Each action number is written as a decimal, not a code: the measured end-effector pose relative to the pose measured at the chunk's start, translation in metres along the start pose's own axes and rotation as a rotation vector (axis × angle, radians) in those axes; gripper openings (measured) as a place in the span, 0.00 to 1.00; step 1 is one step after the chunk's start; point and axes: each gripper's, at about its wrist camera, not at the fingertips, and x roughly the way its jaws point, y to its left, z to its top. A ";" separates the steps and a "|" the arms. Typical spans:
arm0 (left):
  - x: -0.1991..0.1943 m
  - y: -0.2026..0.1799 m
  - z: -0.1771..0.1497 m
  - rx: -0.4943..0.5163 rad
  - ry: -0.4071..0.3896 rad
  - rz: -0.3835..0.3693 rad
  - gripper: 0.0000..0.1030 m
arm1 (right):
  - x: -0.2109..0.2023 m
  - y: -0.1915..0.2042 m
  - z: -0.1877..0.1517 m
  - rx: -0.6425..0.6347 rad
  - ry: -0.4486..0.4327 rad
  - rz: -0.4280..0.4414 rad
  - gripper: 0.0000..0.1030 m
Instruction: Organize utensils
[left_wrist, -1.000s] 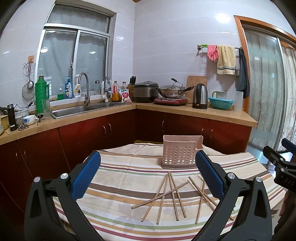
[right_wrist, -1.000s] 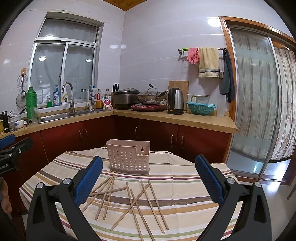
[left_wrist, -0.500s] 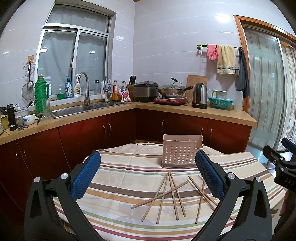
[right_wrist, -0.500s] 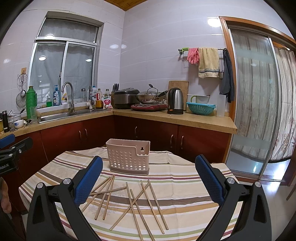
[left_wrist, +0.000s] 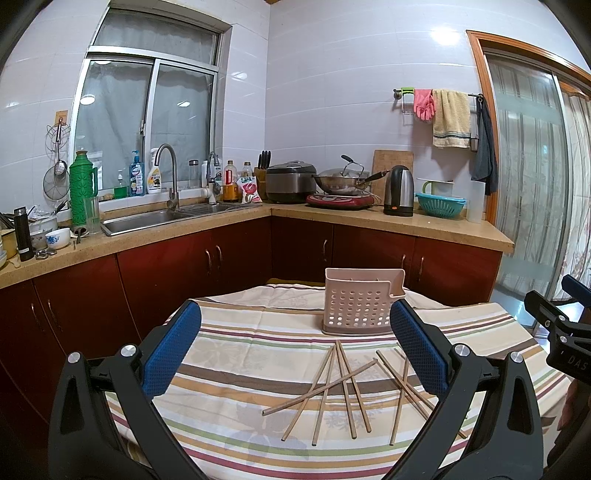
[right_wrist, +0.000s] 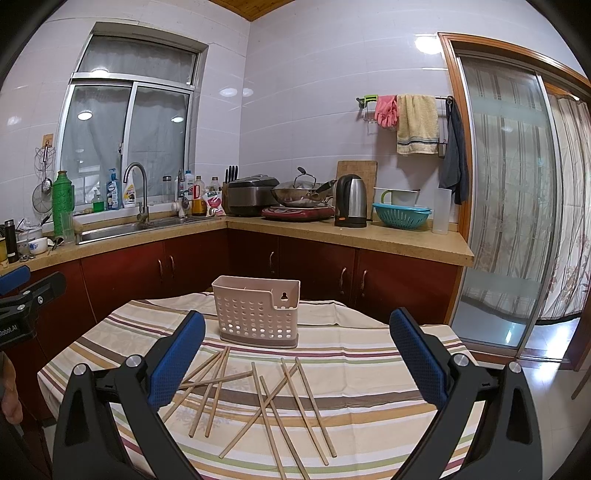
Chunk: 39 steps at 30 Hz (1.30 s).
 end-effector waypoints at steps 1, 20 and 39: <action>0.000 0.000 0.000 0.000 0.000 0.000 0.97 | 0.000 0.000 0.000 0.000 0.000 0.001 0.95; 0.015 0.006 -0.011 0.002 0.032 0.000 0.97 | 0.012 0.001 -0.015 -0.003 0.037 0.024 0.95; 0.112 0.010 -0.106 0.058 0.227 0.014 0.97 | 0.070 -0.008 -0.118 -0.040 0.199 0.097 0.89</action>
